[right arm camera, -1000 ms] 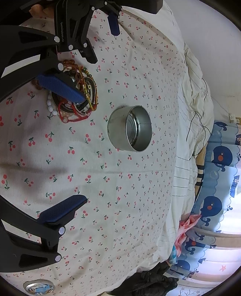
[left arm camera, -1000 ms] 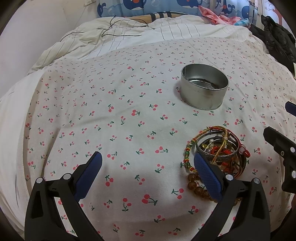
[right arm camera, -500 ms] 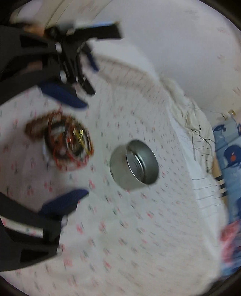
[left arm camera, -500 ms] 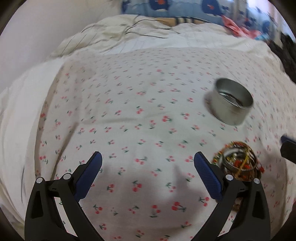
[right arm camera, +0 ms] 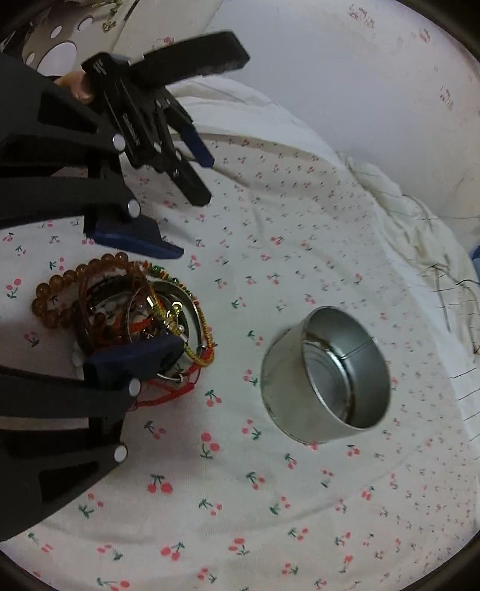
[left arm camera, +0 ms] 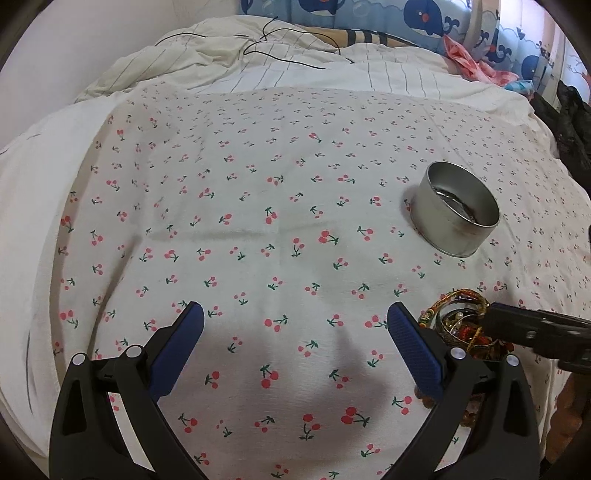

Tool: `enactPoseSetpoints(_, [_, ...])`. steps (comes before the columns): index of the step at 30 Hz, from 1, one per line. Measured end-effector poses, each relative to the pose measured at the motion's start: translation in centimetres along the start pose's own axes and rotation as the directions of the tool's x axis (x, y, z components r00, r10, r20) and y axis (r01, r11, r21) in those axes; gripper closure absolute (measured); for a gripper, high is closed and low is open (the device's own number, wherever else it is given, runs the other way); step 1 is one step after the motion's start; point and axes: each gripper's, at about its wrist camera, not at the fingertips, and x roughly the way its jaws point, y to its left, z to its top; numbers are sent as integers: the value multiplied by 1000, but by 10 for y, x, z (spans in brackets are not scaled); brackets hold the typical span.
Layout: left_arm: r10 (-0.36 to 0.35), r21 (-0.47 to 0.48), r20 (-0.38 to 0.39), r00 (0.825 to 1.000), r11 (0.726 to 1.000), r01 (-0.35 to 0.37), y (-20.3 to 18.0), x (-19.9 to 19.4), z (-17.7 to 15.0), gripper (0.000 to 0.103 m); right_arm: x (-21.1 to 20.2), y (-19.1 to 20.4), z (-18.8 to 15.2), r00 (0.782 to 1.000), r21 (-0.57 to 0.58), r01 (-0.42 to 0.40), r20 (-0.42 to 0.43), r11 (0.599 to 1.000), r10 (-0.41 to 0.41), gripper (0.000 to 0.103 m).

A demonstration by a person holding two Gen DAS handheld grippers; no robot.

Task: Organize jewelry
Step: 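Lower the right gripper onto the jewelry pile and grasp a gold bangle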

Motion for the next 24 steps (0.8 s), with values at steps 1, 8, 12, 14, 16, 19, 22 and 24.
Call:
enactPoseSetpoints(1, [-1,-2,-2,1000,1000,1,-1,0,0,7,2,0,0,1000,0,1,-2,1000,-1,64])
enactPoseSetpoints(8, [2,-9,-2,1000,1000,-2,3,-1,-1,8,2,12,5,999,-51,4,52,999,-1,101])
enactPoseSetpoints(12, [1,-20,0,1000,1000,0,5,-2,-1,7,-22,9,6,991,-58,-9,132,998,16,102])
enactPoseSetpoints(14, [6,-8,-1,1000,1000,-6,3,0,-2,7,-29,4,8,990,-47,-11,140,999,17,102])
enactPoseSetpoints(16, [18,0,0,1000,1000,-18,2,2,-2,7,-24,-4,9,995,-15,-28,99,999,30,101])
enactPoseSetpoints(19, [23,-15,-10,1000,1000,-23,3,5,-1,7,-17,-14,10,997,48,-29,71,998,26,70])
enactPoseSetpoints(22, [5,-24,-11,1000,1000,-6,4,4,-1,7,-17,-12,12,995,75,-20,104,997,12,34])
enactPoseSetpoints(24, [12,-8,-3,1000,1000,-12,3,3,-1,7,-12,-5,13,996,40,-8,88,999,4,41])
